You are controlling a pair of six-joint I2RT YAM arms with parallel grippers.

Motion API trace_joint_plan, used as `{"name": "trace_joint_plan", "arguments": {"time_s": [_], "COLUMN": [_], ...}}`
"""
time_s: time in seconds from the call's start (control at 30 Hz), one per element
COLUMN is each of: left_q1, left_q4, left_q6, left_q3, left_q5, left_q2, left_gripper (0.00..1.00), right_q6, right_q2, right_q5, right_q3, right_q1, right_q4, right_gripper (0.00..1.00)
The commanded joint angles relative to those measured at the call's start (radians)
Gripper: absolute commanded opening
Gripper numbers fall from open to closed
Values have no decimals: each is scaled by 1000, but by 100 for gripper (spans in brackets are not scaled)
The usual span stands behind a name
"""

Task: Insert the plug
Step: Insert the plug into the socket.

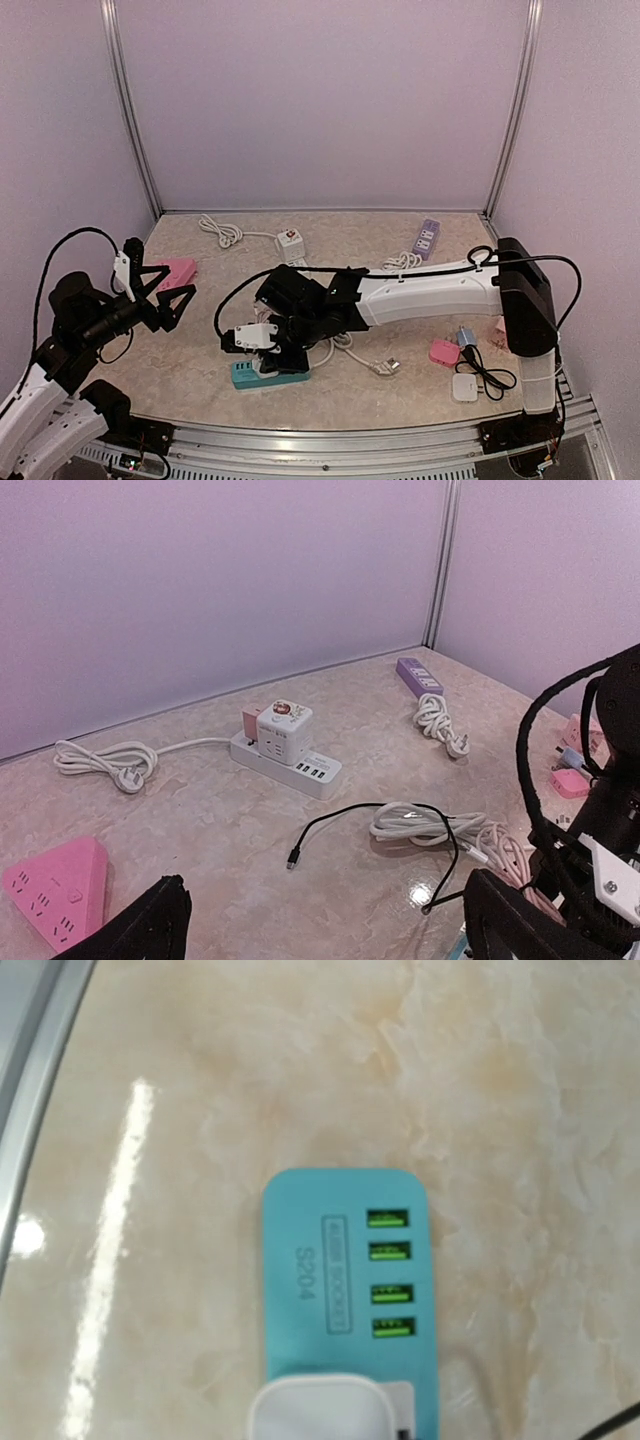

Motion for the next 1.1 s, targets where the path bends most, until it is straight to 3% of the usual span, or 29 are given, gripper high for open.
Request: {"name": "trace_joint_plan", "arguments": {"time_s": [0.0,0.47,0.63,0.83,1.07], "left_q1": [9,6,-7,-11,-20], "left_q4": [14,14,22,9,17], "left_q6": [-7,-8,2,15,17], "left_q3": [-14,-11,-13,-4,-8], "left_q5": [12,22,32,27,30], "left_q2": [-7,-9,-1,-2,3], "left_gripper": [93,92,90,90,90], "right_q6": [23,166,141,111,113], "right_q2": [55,47,40,47,16], "right_q5": [29,112,188,191,191], "right_q3": [-48,-245,-185,-104,-42], "right_q1": [-17,-12,19,34,46], "right_q4": [-24,-86,-77,-111,-131], "right_gripper": [0,0,0,23,38]}}
